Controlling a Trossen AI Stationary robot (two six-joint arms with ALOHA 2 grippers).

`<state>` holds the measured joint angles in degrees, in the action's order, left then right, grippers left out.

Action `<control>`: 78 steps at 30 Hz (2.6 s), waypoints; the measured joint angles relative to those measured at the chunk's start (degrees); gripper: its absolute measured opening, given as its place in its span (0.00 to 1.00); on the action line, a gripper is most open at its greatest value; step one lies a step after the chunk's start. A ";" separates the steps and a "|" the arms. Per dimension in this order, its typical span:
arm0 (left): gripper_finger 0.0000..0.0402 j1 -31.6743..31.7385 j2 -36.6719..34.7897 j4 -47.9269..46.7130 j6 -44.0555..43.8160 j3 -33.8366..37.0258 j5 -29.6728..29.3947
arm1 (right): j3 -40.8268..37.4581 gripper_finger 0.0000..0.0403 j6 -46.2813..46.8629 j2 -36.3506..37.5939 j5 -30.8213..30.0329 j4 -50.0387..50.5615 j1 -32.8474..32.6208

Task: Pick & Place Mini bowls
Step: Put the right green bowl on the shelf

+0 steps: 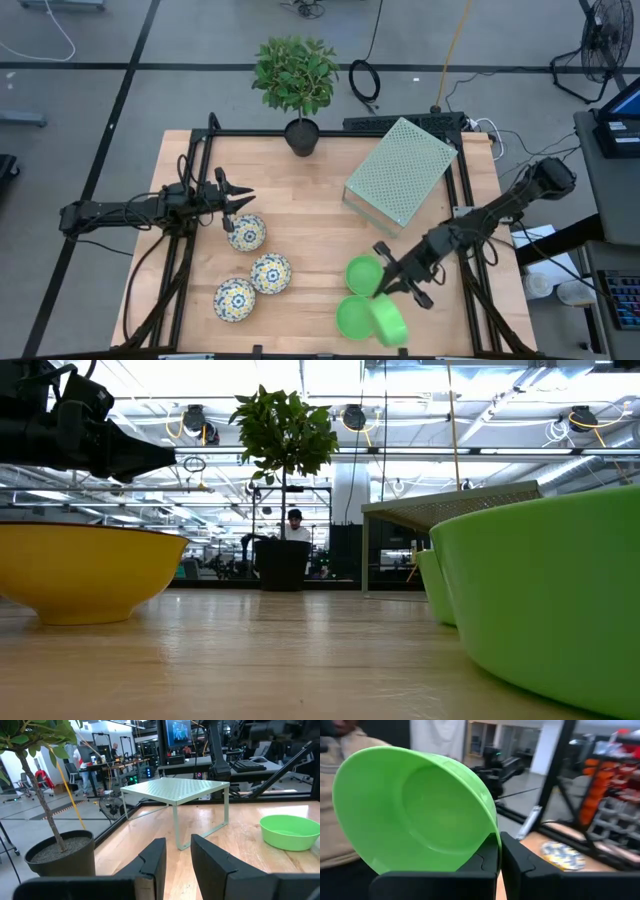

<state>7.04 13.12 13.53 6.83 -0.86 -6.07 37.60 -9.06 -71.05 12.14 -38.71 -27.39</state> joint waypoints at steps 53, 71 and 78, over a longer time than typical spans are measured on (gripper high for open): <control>0.23 0.01 0.01 0.01 0.02 -0.02 0.02 | 23.00 0.00 -46.96 -13.44 -33.33 -20.16 53.57; 0.23 0.01 0.01 0.01 0.02 -0.02 0.02 | 76.20 0.00 -38.62 -14.22 -41.10 32.15 54.99; 0.23 0.00 0.01 0.01 0.02 -0.02 0.02 | 85.59 0.00 -25.17 -14.28 -51.50 51.89 55.24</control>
<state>7.03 13.13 13.54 6.85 -0.89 -6.04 123.19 -34.23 -85.33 -39.36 13.18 27.86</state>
